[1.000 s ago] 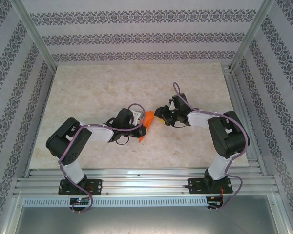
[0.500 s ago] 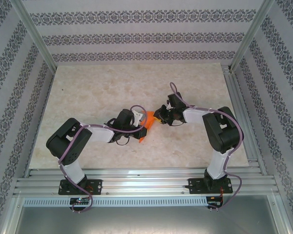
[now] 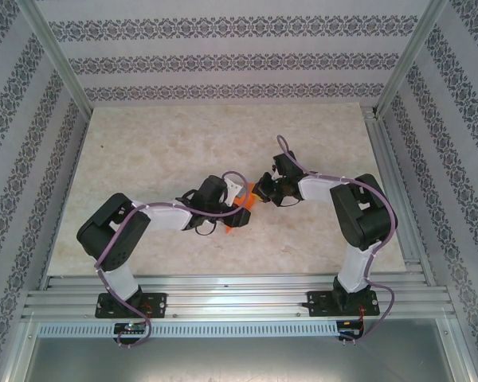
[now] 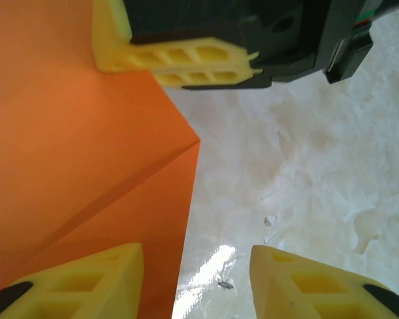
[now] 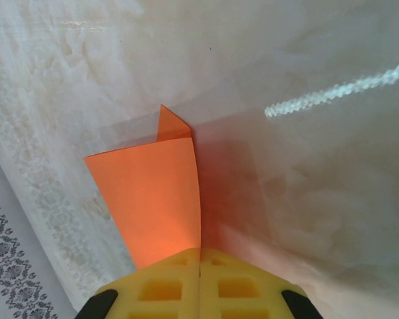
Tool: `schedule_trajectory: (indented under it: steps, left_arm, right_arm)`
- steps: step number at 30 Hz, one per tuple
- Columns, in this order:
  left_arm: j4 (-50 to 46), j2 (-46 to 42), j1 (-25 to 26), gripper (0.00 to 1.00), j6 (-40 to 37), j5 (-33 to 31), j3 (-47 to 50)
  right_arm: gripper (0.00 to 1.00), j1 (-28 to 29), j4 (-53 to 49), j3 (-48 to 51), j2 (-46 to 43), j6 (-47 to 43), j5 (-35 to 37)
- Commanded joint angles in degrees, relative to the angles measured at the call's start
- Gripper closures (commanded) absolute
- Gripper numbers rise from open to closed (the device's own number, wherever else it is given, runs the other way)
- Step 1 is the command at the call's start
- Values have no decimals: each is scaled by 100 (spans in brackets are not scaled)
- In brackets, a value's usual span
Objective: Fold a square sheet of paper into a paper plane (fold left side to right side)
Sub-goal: Fold the wing for the fifth time at the center of the table.
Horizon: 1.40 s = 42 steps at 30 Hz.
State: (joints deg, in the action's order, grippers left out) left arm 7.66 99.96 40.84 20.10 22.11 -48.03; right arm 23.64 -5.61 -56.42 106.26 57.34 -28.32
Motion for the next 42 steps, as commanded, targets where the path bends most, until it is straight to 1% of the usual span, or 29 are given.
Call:
schedule_trajectory:
  steps: [1,6,9,12,15,20,22,26,28,30,34,38,42]
  left_arm:
    - [-393,-45,64,50,-287,-414,-250]
    - [-669,14,245,41,-582,-819,-442]
    - [-870,6,520,37,-883,-1358,-555]
    - [-1045,-12,775,36,-1135,-1927,-662]
    - [-1300,44,948,35,-1260,-2504,-822]
    - [-1568,205,1140,36,-1358,-3244,-992]
    - [-1646,301,1189,36,-1384,-3430,-1054]
    - [-1748,488,1263,39,-1389,-3599,-1173]
    - [-1812,558,1307,42,-1390,-3680,-1233]
    - [-1847,602,1337,47,-1393,-3722,-1287]
    - [-1897,630,1348,68,-1386,-3758,-1323]
    - [-1926,621,1348,84,-1312,-3748,-1299]
    - [-1898,554,1319,95,-1111,-3544,-1250]
  right_arm:
    - [100,78,-37,-149,-105,-59,89]
    - [100,89,24,-110,-105,37,68]
    - [100,86,47,-98,-111,84,12]
    - [100,88,16,-73,-153,104,2]
    - [100,97,-8,-76,-184,121,11]
    - [100,106,33,-61,-195,165,-16]
    - [100,106,47,-55,-187,168,-29]
    - [100,119,85,-45,-171,193,-52]
    - [100,123,92,-40,-167,202,-55]
    - [100,123,102,-41,-167,195,-58]
    - [100,123,140,-26,-158,182,-78]
    - [100,110,183,12,-244,118,-103]
    - [91,-1,124,85,-482,-78,-113]
